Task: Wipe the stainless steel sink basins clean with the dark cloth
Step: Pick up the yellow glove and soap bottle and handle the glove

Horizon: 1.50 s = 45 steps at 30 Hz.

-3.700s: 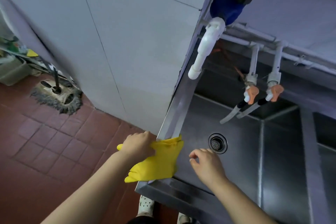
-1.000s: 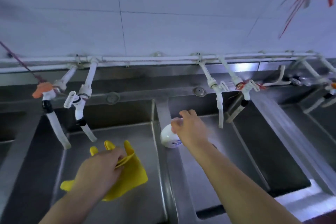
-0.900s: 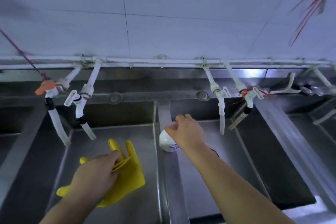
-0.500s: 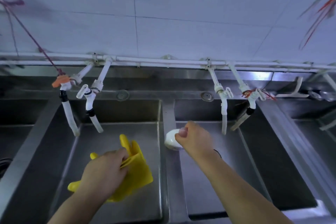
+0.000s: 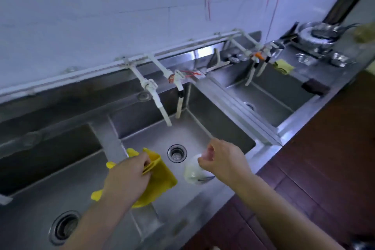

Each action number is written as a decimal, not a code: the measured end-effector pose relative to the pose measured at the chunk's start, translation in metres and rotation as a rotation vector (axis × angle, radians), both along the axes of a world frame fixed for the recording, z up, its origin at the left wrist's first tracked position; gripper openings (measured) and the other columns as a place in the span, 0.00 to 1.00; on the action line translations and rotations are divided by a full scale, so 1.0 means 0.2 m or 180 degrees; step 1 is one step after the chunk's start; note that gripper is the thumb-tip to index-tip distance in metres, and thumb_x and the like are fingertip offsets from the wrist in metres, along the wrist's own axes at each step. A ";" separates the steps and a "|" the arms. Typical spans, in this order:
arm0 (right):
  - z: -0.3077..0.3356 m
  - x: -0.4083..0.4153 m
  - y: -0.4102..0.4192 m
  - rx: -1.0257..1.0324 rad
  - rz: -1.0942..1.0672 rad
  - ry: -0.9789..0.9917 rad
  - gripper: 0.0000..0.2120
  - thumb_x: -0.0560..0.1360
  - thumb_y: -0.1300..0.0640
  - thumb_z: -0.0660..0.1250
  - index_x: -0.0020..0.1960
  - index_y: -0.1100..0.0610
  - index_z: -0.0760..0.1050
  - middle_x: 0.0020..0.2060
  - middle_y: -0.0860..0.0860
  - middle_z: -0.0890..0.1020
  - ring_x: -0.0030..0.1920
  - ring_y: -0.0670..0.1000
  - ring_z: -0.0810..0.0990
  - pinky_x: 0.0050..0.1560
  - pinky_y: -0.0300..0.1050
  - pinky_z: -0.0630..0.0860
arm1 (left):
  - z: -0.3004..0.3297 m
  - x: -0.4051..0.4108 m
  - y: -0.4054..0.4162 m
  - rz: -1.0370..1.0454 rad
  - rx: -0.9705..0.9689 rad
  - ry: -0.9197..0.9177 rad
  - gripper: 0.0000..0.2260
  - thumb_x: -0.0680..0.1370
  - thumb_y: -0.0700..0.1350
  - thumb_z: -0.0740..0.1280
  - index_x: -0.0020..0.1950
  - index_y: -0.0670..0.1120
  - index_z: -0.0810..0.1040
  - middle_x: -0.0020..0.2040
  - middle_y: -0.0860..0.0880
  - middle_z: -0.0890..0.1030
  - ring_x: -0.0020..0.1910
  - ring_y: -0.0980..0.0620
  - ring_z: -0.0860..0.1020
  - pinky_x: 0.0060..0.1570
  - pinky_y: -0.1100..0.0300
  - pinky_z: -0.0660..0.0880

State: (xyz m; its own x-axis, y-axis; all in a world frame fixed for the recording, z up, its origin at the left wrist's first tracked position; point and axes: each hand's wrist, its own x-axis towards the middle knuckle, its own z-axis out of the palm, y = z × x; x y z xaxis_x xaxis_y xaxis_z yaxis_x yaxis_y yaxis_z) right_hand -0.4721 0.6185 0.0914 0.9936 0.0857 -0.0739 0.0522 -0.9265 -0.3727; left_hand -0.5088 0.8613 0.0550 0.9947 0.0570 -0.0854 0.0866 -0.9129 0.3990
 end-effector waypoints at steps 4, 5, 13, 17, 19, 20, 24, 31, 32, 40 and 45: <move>0.04 -0.01 -0.45 0.0056 -0.0353 -0.0154 0.11 0.69 0.46 0.65 0.42 0.52 0.71 0.39 0.46 0.77 0.39 0.50 0.75 0.35 0.44 0.70 | 0.03 0.16 -0.42 -0.0506 -0.0057 -0.0228 0.08 0.71 0.51 0.67 0.42 0.54 0.67 0.40 0.55 0.76 0.43 0.51 0.76 0.35 0.57 0.65; 0.04 0.00 -0.56 0.0031 -0.0439 -0.0199 0.10 0.68 0.46 0.65 0.42 0.52 0.70 0.38 0.46 0.77 0.38 0.50 0.75 0.35 0.43 0.69 | 0.04 0.20 -0.53 -0.0601 -0.0046 -0.0284 0.09 0.71 0.52 0.67 0.42 0.54 0.67 0.40 0.55 0.76 0.43 0.52 0.75 0.34 0.57 0.64; 0.02 0.14 -1.50 -0.0088 -0.0674 -0.0274 0.11 0.67 0.45 0.65 0.41 0.51 0.70 0.36 0.46 0.76 0.38 0.51 0.75 0.36 0.45 0.69 | 0.07 0.46 -1.45 -0.0655 -0.0094 -0.0359 0.10 0.72 0.52 0.67 0.41 0.57 0.65 0.36 0.54 0.73 0.44 0.49 0.76 0.35 0.57 0.64; 0.03 0.27 -1.93 -0.0202 -0.0556 -0.0292 0.10 0.67 0.45 0.64 0.39 0.50 0.67 0.32 0.45 0.72 0.35 0.49 0.71 0.30 0.41 0.61 | 0.08 0.56 -1.86 -0.0548 -0.0170 -0.0433 0.10 0.72 0.53 0.67 0.41 0.57 0.65 0.35 0.53 0.75 0.39 0.51 0.74 0.32 0.57 0.62; 0.04 0.34 -2.11 -0.0270 -0.0496 -0.0279 0.10 0.68 0.46 0.64 0.38 0.50 0.66 0.31 0.44 0.70 0.34 0.48 0.71 0.28 0.39 0.59 | 0.09 0.60 -2.01 -0.0473 -0.0188 -0.0391 0.10 0.72 0.53 0.68 0.39 0.57 0.65 0.34 0.54 0.75 0.37 0.52 0.73 0.31 0.57 0.62; 0.04 0.38 -2.18 -0.0310 -0.0473 -0.0254 0.09 0.68 0.46 0.64 0.38 0.50 0.66 0.32 0.44 0.71 0.34 0.48 0.71 0.28 0.38 0.58 | 0.10 0.62 -2.06 -0.0439 -0.0159 -0.0353 0.11 0.72 0.54 0.67 0.39 0.57 0.65 0.33 0.54 0.75 0.36 0.53 0.73 0.31 0.57 0.62; 0.01 0.54 -2.42 -0.0247 -0.0489 -0.0167 0.09 0.67 0.46 0.64 0.38 0.49 0.66 0.32 0.44 0.72 0.35 0.47 0.72 0.29 0.39 0.61 | 0.10 0.74 -2.24 -0.0393 -0.0102 -0.0343 0.10 0.72 0.52 0.68 0.40 0.55 0.66 0.33 0.52 0.74 0.33 0.56 0.73 0.29 0.58 0.64; -0.03 0.90 -2.70 -0.0215 -0.0401 -0.0133 0.10 0.67 0.45 0.66 0.39 0.51 0.70 0.34 0.46 0.76 0.36 0.47 0.75 0.33 0.43 0.68 | 0.04 1.10 -2.53 -0.0168 -0.0156 -0.0306 0.09 0.72 0.52 0.68 0.41 0.55 0.68 0.35 0.55 0.75 0.38 0.52 0.73 0.31 0.57 0.62; -0.02 0.96 -2.74 -0.0221 -0.0374 -0.0139 0.11 0.67 0.45 0.66 0.38 0.51 0.69 0.34 0.46 0.76 0.35 0.47 0.74 0.33 0.43 0.68 | 0.03 1.16 -2.58 -0.0138 -0.0205 -0.0323 0.09 0.72 0.52 0.68 0.41 0.55 0.68 0.35 0.55 0.75 0.38 0.52 0.73 0.32 0.57 0.62; 0.05 1.58 -2.99 -0.0500 -0.0119 -0.0050 0.12 0.68 0.43 0.65 0.40 0.51 0.71 0.37 0.46 0.79 0.38 0.49 0.76 0.34 0.44 0.70 | 0.02 1.71 -2.90 -0.0025 -0.0337 -0.0249 0.09 0.71 0.53 0.69 0.40 0.55 0.68 0.33 0.54 0.74 0.37 0.52 0.73 0.31 0.57 0.62; 0.09 1.94 -3.12 -0.0452 -0.0046 -0.0051 0.10 0.68 0.45 0.65 0.41 0.51 0.72 0.38 0.45 0.78 0.38 0.47 0.76 0.36 0.43 0.71 | 0.06 1.95 -2.99 0.0009 -0.0106 -0.0227 0.10 0.72 0.54 0.68 0.41 0.55 0.66 0.35 0.55 0.74 0.40 0.51 0.76 0.33 0.58 0.63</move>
